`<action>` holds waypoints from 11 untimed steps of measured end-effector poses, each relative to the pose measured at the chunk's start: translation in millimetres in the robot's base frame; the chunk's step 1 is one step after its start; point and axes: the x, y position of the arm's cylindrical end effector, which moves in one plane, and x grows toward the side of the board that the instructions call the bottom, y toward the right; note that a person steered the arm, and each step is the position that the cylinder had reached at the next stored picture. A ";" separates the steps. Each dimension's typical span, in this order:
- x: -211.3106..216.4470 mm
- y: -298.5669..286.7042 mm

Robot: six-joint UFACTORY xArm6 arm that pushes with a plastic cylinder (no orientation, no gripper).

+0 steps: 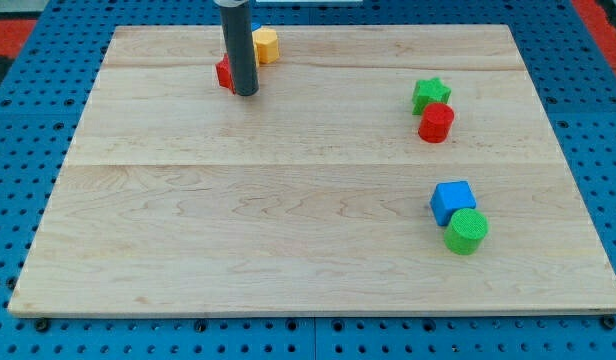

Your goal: Push the green star to the bottom right side of the yellow hexagon

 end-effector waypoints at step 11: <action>-55.2 72.0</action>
